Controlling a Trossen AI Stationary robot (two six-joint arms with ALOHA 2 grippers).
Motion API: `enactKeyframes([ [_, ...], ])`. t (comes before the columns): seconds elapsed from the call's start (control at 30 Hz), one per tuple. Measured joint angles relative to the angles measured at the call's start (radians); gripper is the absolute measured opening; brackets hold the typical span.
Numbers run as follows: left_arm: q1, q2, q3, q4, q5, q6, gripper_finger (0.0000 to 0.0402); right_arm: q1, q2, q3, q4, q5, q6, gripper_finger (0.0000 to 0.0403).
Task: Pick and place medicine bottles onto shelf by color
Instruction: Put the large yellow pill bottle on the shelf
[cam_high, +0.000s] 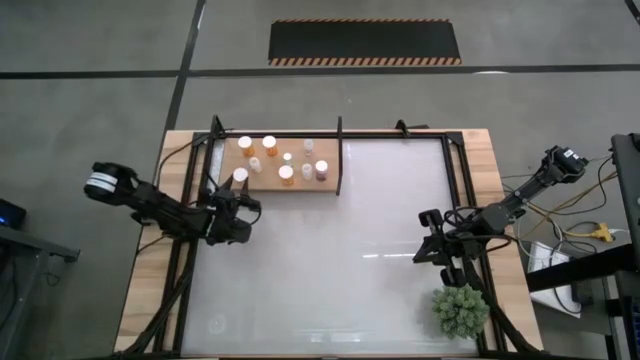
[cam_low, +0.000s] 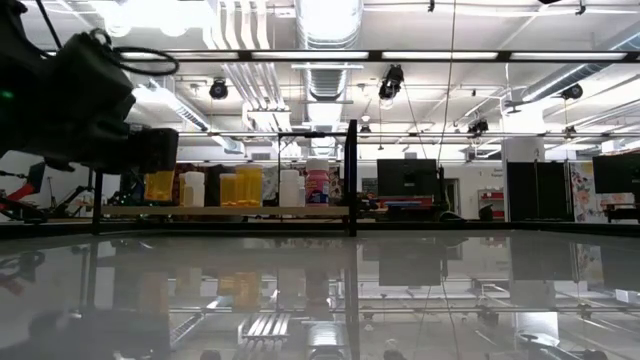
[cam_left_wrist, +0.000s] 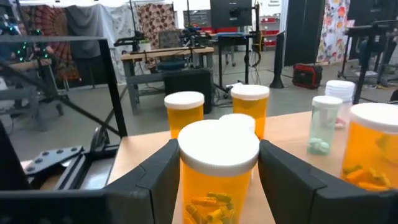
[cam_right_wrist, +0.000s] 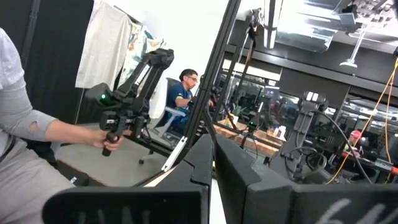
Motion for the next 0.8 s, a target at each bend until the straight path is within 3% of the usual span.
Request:
enactKeyframes([
  [0.47, 0.091, 0.085, 0.000, 0.006, 0.024, -0.186, 0.0176, 0.000, 0.000, 0.000, -0.010, 0.000, 0.000, 0.0009],
  [0.8, 0.097, 0.073, 0.001, -0.001, 0.043, -0.182, 0.0238, 0.000, 0.000, 0.000, -0.021, 0.000, 0.000, 0.0009],
])
